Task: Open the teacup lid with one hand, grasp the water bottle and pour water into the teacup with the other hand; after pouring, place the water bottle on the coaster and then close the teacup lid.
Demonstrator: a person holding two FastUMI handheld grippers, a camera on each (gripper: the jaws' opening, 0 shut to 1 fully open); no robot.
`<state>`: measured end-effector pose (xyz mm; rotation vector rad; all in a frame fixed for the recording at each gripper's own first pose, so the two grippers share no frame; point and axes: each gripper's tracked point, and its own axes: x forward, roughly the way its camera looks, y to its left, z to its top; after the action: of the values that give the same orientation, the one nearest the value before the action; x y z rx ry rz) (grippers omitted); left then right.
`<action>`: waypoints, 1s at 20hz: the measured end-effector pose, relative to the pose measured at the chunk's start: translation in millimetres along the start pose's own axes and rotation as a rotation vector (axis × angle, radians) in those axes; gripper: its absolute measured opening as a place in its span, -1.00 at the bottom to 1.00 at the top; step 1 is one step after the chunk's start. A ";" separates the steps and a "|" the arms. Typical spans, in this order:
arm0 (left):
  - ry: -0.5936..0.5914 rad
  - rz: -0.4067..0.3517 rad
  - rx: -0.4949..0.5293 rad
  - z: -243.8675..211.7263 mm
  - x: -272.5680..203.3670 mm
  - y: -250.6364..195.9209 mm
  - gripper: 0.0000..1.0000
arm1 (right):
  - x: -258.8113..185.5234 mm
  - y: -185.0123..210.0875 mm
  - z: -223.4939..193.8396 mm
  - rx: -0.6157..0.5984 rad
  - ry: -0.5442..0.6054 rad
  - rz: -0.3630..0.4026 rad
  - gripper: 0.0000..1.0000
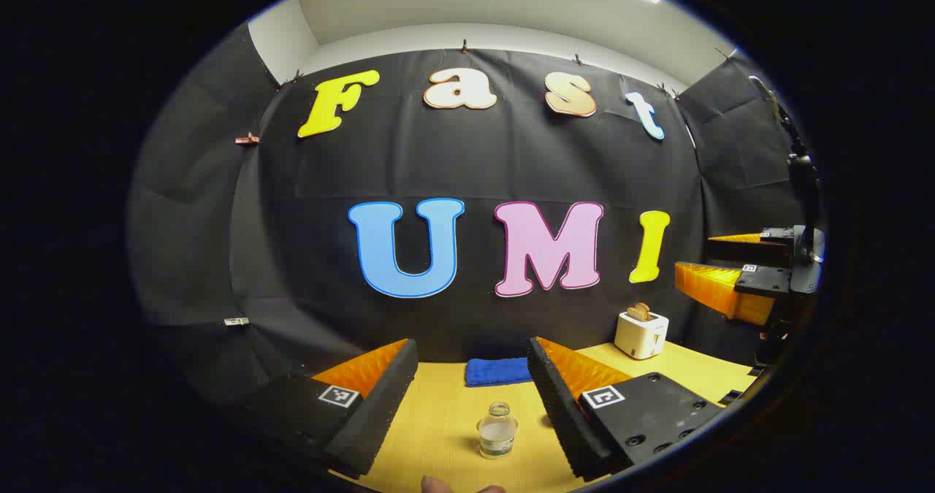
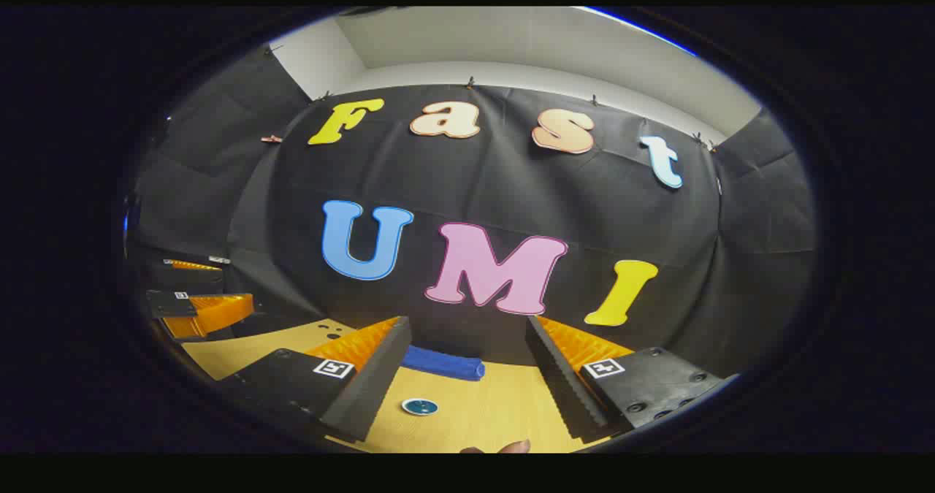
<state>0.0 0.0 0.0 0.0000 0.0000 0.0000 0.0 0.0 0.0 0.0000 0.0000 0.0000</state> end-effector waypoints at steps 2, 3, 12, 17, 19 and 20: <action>0.007 -0.002 -0.018 -1.2 0.4 -0.3 0.90 | -0.5 -0.3 1.3 -0.003 -0.003 -0.002 0.95; 0.010 -0.002 -0.024 -0.4 0.6 0.3 0.90 | -1.2 1.6 1.0 -0.004 -0.005 0.000 0.95; -0.007 0.003 0.006 0.9 2.2 3.6 0.90 | 1.6 15.2 2.7 -0.003 -0.002 0.017 0.96; -0.008 -0.002 0.010 1.5 2.0 4.8 0.90 | 4.3 19.6 -0.6 -0.012 0.001 0.010 0.95; -0.007 -0.003 0.011 -0.5 3.9 4.7 0.90 | 7.3 19.1 -1.9 -0.017 0.005 0.010 0.95; -0.008 -0.004 0.013 -1.2 4.8 5.1 0.90 | 7.9 19.0 -3.4 -0.013 0.005 0.011 0.96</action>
<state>4.8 5.1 -1.2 0.0128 -0.0081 -0.0037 7.9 19.0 -3.4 -0.0127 0.0053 0.0112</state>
